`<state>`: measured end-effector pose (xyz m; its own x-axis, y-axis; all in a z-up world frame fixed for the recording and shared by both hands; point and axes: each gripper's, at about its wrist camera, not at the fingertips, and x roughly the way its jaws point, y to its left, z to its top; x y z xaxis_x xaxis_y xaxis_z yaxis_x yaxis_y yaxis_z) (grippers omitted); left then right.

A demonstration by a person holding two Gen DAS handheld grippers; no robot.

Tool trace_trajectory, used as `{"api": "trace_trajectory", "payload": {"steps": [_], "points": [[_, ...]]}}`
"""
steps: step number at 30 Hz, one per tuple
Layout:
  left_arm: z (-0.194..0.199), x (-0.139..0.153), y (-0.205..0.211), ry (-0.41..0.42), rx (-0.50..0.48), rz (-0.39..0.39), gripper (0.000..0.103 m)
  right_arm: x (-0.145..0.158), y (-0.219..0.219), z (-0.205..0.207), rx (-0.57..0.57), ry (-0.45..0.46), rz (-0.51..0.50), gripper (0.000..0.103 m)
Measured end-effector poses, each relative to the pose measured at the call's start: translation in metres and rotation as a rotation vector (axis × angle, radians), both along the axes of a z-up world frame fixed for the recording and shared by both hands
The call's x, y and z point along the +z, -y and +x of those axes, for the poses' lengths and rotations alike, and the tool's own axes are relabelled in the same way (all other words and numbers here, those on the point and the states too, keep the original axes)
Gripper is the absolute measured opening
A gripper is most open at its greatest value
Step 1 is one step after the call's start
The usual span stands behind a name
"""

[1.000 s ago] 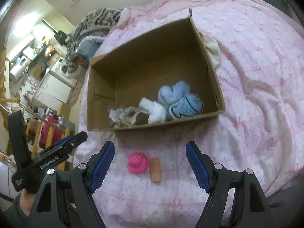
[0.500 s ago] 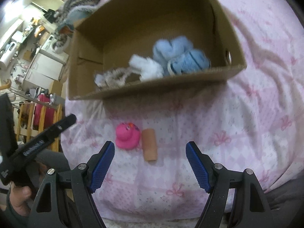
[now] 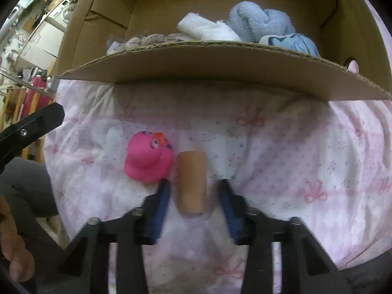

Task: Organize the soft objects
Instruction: 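Move right tool to the tan foam cylinder and grasp it, then grasp the pink rubber duck with left tool while right tool holds the tan cylinder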

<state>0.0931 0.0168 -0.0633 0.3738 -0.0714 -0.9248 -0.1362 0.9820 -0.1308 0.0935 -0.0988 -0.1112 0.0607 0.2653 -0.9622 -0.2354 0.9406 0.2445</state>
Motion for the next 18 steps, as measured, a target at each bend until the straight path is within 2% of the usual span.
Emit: {"api": "trace_trajectory", "payload": {"steps": [2,4,8,12,15,18], "points": [[0.001,-0.006,0.005,-0.019,-0.016,-0.003,0.064,0.002,0.003,-0.002,-0.009,-0.004,0.015,0.011],[0.002,-0.014,0.012,-0.042,-0.048,0.002,0.064,0.006,0.009,-0.004,-0.013,0.010,0.020,0.008],[0.002,-0.029,0.034,-0.084,-0.136,-0.029,0.064,0.016,0.025,-0.009,-0.051,0.024,0.033,0.007],[0.003,-0.039,0.055,-0.099,-0.216,-0.016,0.064,0.029,0.048,-0.005,-0.115,0.053,0.057,0.007],[0.003,-0.053,0.071,-0.145,-0.289,-0.005,0.065,0.039,0.066,-0.005,-0.170,0.093,0.070,0.007],[0.002,-0.053,0.081,-0.115,-0.313,0.007,0.065,0.046,0.080,-0.006,-0.205,0.116,0.093,0.007]]}}
